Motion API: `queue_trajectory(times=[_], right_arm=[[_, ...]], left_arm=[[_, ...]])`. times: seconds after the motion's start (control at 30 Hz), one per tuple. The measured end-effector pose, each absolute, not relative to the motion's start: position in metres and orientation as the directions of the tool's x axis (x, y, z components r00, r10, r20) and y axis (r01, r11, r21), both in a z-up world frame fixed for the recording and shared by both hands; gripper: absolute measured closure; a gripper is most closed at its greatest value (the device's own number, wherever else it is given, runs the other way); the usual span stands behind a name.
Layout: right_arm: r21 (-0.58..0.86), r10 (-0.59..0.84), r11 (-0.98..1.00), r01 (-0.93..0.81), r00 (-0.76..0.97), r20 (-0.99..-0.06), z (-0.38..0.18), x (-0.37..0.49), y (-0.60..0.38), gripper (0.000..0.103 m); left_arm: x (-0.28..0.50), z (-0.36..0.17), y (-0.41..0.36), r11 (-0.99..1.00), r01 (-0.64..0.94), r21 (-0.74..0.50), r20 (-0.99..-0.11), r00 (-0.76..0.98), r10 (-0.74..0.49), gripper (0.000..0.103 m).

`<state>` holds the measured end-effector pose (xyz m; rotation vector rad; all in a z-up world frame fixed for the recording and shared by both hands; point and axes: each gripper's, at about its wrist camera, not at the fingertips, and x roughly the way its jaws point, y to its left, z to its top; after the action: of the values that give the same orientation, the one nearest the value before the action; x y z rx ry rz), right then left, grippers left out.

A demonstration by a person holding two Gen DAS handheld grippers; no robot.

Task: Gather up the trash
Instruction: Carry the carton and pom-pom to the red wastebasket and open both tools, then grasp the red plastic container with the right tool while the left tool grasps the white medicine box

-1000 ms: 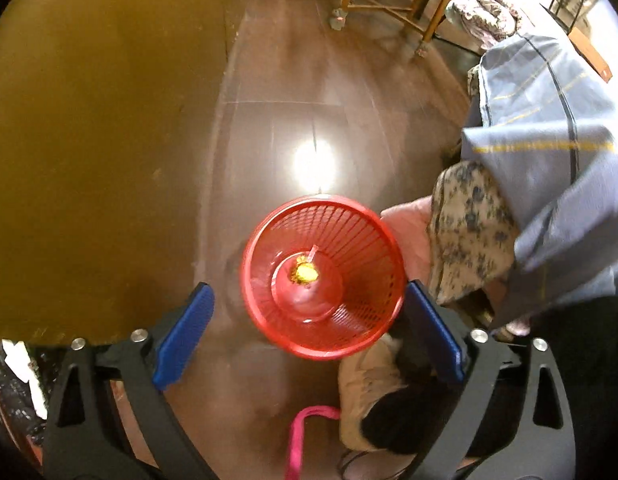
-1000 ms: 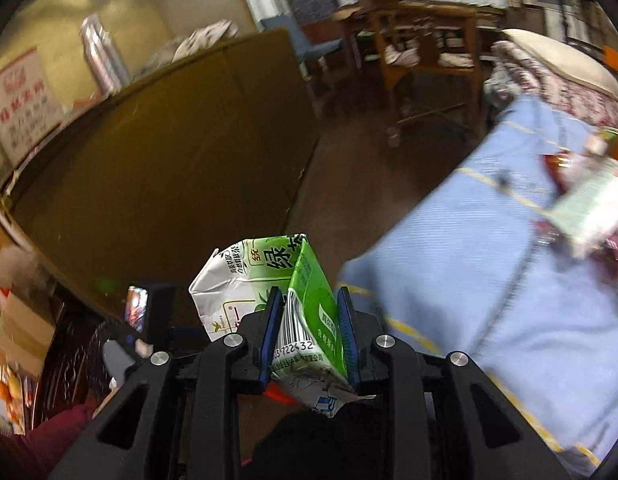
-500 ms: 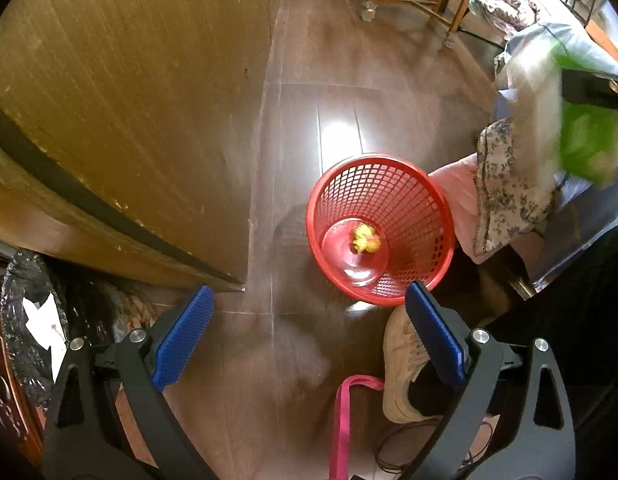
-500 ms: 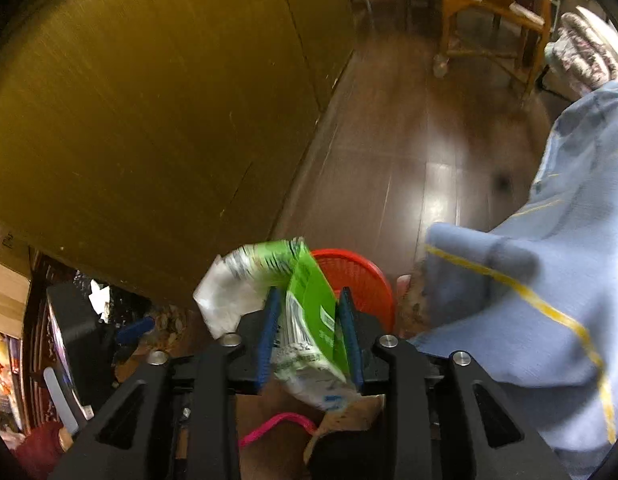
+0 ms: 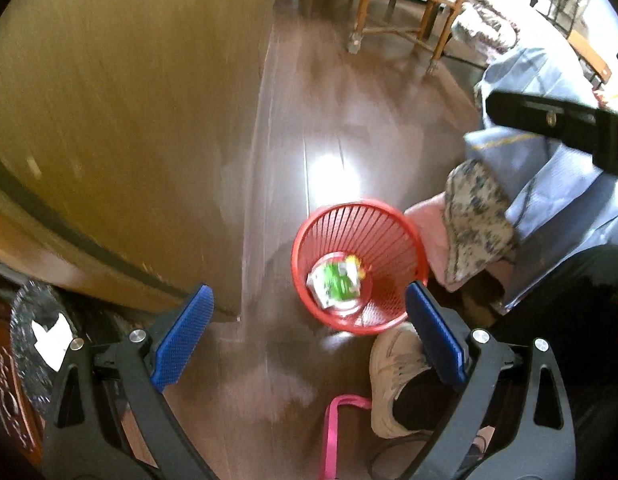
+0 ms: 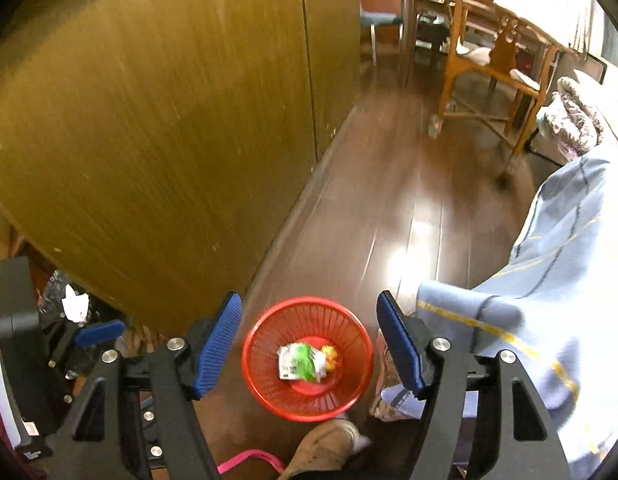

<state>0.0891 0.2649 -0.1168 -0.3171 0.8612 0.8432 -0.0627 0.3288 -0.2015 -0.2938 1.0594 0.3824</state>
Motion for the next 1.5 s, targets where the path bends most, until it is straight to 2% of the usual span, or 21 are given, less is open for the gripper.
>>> queue_trajectory(times=[0.17,0.33,0.53,0.67,0.97,1.13,1.27,1.5], right_arm=[[0.032,0.526,0.674,-0.738,0.449,-0.723,-0.085,0.076,0.229,0.033],[0.054,0.533,0.735,-0.676,0.527,-0.662,-0.054,0.075,0.161,0.029],[0.089,0.502,0.823,-0.561,0.646,-0.575,-0.023,0.075,0.068,0.021],[0.129,0.451,0.878,-0.460,0.706,-0.546,-0.016,0.083,-0.002,0.019],[0.257,0.315,0.945,-0.202,0.769,-0.557,-0.049,0.105,-0.165,0.015],[0.379,0.321,0.920,-0.104,0.753,-0.574,-0.079,0.116,-0.233,0.014],[0.418,0.360,0.902,-0.112,0.730,-0.581,-0.095,0.123,-0.229,0.013],[0.359,0.343,0.923,-0.135,0.713,-0.612,-0.105,0.136,-0.191,0.013]], left_arm=[[-0.056,-0.158,0.305,0.920,-0.393,-0.009,-0.837,0.507,0.208,0.008],[-0.048,-0.118,0.268,0.946,-0.323,0.031,-0.790,0.572,0.221,0.008],[-0.032,-0.073,0.212,0.973,-0.225,0.052,-0.744,0.641,0.188,0.007],[-0.014,-0.058,0.177,0.987,-0.162,0.005,-0.738,0.665,0.113,0.007],[0.058,-0.065,0.081,1.000,-0.020,-0.012,-0.757,0.653,0.004,0.007],[0.090,-0.076,0.040,0.999,0.040,-0.022,-0.767,0.640,-0.042,0.007],[0.109,-0.083,0.029,0.998,0.053,-0.019,-0.775,0.631,-0.048,0.007],[0.131,-0.087,0.041,1.000,0.021,-0.018,-0.777,0.629,-0.027,0.007]])
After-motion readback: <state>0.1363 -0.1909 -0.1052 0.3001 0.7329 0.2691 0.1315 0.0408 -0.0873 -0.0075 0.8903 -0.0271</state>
